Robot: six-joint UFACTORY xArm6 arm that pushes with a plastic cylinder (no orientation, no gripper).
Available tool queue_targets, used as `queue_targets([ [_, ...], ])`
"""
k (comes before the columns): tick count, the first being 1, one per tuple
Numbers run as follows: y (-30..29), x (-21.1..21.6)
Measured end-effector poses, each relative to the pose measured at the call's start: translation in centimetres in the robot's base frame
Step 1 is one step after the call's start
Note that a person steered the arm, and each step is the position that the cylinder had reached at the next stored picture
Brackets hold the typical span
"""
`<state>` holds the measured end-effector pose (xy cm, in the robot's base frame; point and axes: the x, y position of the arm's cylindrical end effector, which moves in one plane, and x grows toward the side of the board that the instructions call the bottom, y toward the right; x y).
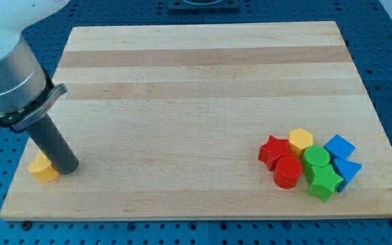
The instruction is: Push the yellow heart parallel to the red blocks
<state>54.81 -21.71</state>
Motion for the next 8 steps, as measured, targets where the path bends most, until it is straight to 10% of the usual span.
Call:
queue_targets([
  [2,-0.1,-0.7],
  [4,3.0,-12.1],
  [8,43.5,-14.9],
])
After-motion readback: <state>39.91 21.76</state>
